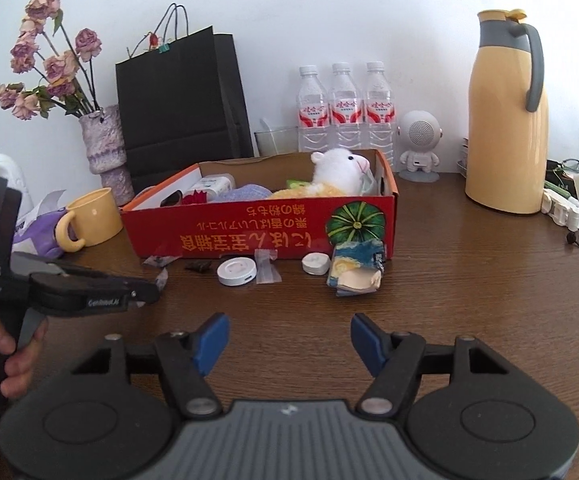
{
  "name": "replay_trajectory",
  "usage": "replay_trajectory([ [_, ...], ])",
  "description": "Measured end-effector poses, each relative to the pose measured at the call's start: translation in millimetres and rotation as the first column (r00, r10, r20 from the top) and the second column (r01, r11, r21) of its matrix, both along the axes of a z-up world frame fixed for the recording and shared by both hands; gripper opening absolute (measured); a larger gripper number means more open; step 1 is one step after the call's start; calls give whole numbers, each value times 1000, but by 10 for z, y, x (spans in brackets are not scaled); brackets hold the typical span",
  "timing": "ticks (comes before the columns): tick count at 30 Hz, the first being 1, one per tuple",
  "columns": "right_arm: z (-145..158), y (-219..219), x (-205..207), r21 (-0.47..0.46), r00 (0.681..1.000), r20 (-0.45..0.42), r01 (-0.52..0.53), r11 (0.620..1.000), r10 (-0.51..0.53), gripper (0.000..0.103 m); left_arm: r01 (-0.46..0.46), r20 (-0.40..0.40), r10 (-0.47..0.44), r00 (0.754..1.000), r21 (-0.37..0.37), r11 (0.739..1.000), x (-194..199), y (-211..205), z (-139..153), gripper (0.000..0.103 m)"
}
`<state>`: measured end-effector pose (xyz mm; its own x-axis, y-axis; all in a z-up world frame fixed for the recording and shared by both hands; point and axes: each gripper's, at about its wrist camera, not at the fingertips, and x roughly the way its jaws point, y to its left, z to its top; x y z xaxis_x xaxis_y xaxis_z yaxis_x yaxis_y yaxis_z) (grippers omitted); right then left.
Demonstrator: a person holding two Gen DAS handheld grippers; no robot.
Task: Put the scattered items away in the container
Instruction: 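Grasp a small clear plastic packet with the left gripper, then grasp the small black packet with right while left holds the clear packet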
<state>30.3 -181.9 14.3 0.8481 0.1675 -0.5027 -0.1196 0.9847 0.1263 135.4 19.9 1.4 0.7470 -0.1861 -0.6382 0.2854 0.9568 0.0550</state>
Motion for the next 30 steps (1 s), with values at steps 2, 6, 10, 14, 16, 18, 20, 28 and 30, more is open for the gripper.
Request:
replay_trajectory([
  [2,23,90,82,-17,999,-4,-41,999,41,67,-21,8,21,1000,-58,998,-180,54,48,5],
  [6,69,351,383,-62,987,2,-162,985,163,67,-113,34,117,993,-118,987,-339,247,131,4],
  [10,36,647,936,-42,965,-53,-260,965,258,65,-152,97,173,980,-188,970,-385,436,221,4],
  [14,-96,930,1304,-91,954,-84,-293,952,286,54,-152,141,185,972,-219,964,-447,552,286,4],
  [16,-119,1031,1379,-126,953,-70,-302,945,295,48,-133,175,175,969,-230,964,-494,594,304,4],
  [18,-140,1136,1452,-174,952,-78,-307,936,297,42,-127,180,173,968,-245,961,-489,629,311,4],
  [20,-175,1198,1522,-193,950,-103,-310,931,295,38,-117,171,166,971,-262,958,-484,653,318,4],
  [28,-241,1223,1544,-164,948,-150,-303,939,279,15,-145,158,182,970,-220,965,-496,619,263,4],
  [30,-211,1265,1559,-189,944,-173,-311,932,280,14,-150,163,189,968,-223,963,-504,628,260,4],
])
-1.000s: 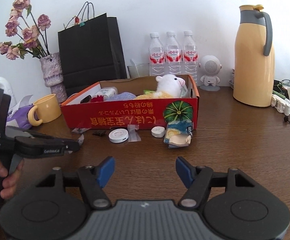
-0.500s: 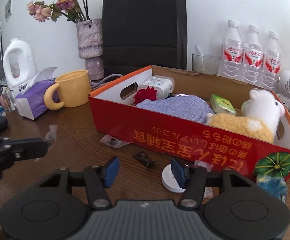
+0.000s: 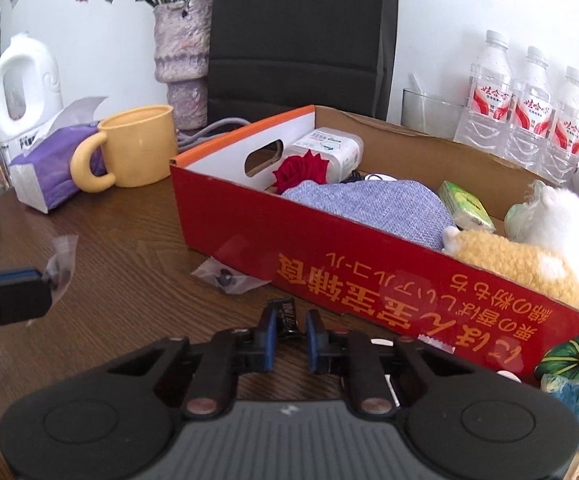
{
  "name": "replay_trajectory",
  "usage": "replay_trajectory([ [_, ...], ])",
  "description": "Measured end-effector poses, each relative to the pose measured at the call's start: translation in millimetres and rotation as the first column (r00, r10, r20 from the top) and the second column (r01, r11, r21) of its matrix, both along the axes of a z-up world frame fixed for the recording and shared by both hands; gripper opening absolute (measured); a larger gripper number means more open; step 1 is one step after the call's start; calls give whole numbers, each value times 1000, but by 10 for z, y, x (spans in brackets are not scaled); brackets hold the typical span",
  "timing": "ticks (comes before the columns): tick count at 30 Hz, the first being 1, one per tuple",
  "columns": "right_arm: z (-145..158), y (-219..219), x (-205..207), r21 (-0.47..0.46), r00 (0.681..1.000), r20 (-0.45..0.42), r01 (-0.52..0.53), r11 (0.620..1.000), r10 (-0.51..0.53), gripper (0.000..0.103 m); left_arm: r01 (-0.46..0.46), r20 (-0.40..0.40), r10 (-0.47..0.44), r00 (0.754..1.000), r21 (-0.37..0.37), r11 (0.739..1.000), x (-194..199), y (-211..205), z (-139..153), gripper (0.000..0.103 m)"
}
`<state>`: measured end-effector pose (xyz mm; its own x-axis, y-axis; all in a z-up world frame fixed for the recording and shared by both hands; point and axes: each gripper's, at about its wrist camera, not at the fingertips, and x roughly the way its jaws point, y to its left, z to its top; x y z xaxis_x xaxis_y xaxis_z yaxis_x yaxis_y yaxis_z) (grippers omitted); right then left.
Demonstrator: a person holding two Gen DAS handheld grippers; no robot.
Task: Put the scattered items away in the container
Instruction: 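Grasp the small black packet with right while left holds the clear packet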
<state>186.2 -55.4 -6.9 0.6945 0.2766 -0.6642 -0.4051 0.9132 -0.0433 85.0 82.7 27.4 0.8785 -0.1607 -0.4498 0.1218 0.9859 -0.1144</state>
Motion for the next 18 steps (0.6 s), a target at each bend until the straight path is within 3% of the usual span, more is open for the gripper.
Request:
replay_trajectory([
  [5,63,-34,-118,-19,999,-10,31,999,-31,13,-24,8,24,1000,3,1000,-82,-22,63,4],
  [10,244,-325,-851,18,989,102,108,994,-109,13,-46,2,46,999,8,999,-352,-114,125,4],
  [13,330,-491,-1374,39,969,180,164,986,-169,13,-55,13,55,998,32,998,-533,-265,133,4],
  [18,432,-686,-2149,44,910,335,243,969,-243,13,-70,56,65,996,82,994,-872,-619,126,4],
])
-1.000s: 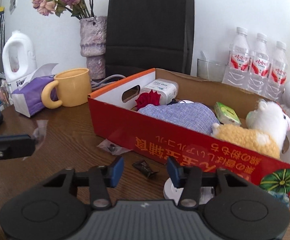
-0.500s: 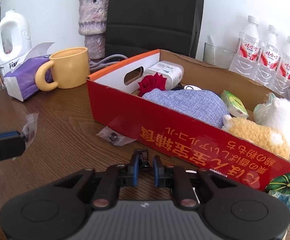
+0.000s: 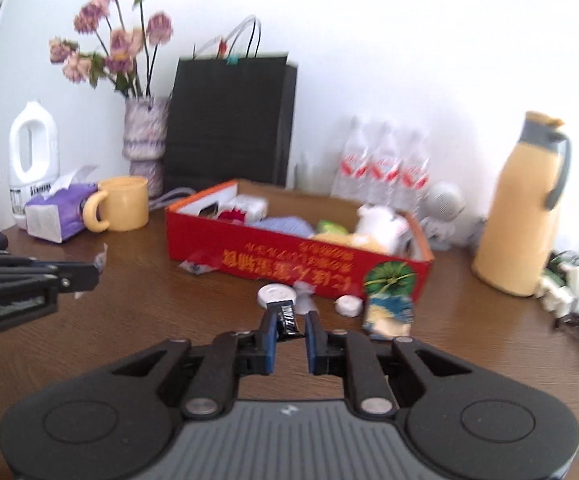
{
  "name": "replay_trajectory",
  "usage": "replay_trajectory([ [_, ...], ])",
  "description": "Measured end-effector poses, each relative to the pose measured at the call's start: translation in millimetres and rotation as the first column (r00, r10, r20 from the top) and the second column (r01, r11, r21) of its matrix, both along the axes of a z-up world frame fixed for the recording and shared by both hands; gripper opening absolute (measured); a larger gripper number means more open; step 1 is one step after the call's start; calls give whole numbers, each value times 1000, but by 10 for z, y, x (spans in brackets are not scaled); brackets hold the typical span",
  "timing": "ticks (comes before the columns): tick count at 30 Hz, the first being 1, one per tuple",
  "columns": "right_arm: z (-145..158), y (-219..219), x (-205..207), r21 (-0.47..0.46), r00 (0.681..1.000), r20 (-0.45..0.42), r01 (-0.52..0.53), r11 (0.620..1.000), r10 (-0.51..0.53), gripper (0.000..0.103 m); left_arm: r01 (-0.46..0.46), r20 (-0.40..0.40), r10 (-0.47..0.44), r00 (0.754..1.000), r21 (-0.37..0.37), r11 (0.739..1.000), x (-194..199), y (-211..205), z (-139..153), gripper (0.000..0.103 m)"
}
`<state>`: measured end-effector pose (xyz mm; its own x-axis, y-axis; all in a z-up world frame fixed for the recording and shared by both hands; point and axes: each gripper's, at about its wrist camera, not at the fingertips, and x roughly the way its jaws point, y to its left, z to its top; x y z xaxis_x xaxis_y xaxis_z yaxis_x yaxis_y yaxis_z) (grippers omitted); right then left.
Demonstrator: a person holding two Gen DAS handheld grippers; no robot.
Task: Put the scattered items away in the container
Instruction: 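Grasp the small black packet with right while left holds the clear packet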
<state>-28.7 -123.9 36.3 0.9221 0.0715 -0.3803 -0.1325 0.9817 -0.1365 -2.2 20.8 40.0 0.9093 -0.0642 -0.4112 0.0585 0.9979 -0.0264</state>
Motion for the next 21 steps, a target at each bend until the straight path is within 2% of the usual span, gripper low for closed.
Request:
replay_trajectory([
  [4,114,-167,-458,2,992,114,46,999,-46,13,7,55,-7,998,12,1000,-355,-206,35,4],
  [7,162,-261,-779,16,984,168,63,998,-65,13,3,120,-7,993,35,999,-635,-302,78,4],
  [9,173,-309,-947,28,981,181,67,997,-71,13,1,150,-6,989,37,999,-790,-328,110,4],
  [12,151,-339,-1112,36,981,181,69,997,-74,14,1,155,-7,988,37,999,-919,-324,131,4],
  [21,167,-343,-1385,66,976,204,58,996,-71,14,-46,186,41,982,25,999,-1126,-181,207,4],
])
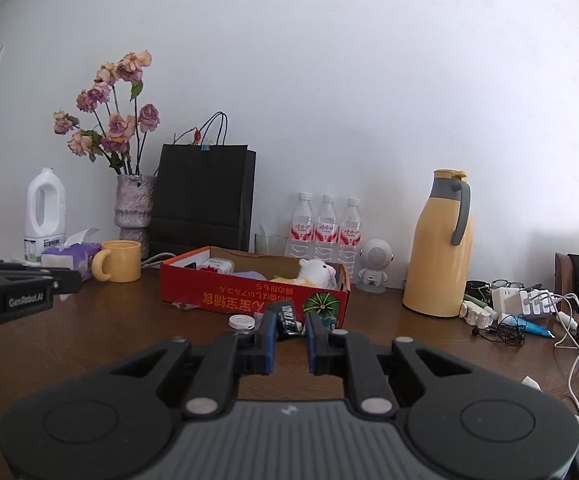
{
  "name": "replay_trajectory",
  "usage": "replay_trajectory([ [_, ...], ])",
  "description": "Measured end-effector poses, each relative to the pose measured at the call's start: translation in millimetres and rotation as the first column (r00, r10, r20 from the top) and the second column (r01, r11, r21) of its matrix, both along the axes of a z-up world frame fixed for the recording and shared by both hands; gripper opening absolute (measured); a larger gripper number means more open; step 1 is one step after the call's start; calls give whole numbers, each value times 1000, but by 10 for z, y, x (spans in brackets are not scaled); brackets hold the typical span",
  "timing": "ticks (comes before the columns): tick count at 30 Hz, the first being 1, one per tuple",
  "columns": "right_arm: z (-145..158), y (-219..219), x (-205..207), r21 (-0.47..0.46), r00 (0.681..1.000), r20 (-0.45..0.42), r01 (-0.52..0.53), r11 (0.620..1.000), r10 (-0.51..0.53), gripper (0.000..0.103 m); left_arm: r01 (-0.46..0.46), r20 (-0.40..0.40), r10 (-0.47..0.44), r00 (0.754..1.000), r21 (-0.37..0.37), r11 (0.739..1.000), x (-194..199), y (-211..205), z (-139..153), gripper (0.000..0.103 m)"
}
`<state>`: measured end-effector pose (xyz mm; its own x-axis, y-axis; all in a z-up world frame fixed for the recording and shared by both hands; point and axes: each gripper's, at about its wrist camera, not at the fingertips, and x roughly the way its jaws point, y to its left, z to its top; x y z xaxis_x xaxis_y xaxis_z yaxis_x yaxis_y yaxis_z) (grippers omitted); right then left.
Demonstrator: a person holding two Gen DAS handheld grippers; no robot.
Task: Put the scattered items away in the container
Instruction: 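Carry both packets over the box and release both inside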
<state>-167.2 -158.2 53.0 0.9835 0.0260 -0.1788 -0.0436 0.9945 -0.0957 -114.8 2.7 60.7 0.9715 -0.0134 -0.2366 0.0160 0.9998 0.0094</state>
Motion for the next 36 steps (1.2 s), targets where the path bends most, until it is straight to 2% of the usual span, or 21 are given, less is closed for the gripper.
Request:
replay_trajectory([
  [6,63,-5,64,14,1000,20,2,1000,-2,14,-15,24,15,1000,-14,1000,31,46,63,4],
  [11,149,-60,403,23,1000,15,3,1000,-3,14,16,22,-15,1000,-15,1000,361,25,183,4],
  [16,422,-159,1104,57,999,47,1,998,-3,14,44,90,-42,995,-15,999,1071,-31,489,4],
  [22,943,-185,2279,90,996,83,-42,995,35,14,78,130,-74,989,-32,996,2264,-108,1016,4],
  [25,1183,-186,2897,73,998,12,-63,995,63,14,120,53,-118,992,-35,992,2938,-170,1286,4],
  [27,1312,-228,3370,80,993,-77,-86,993,92,14,154,-55,-154,986,-6,988,3452,-269,1413,4],
  [29,1388,-294,3881,95,974,-200,-93,991,111,14,194,-191,-189,963,8,981,3971,-379,1458,4],
  [30,1402,-326,4137,95,961,-254,-86,992,108,14,209,-263,-203,943,-4,978,4221,-417,1447,4],
  [32,1360,-358,4642,88,910,-398,-90,992,118,14,212,-411,-210,887,-41,976,4719,-465,1344,4],
  [36,1051,-347,5433,91,759,-640,-78,993,118,14,150,-607,-168,777,-81,985,5425,-464,915,4],
])
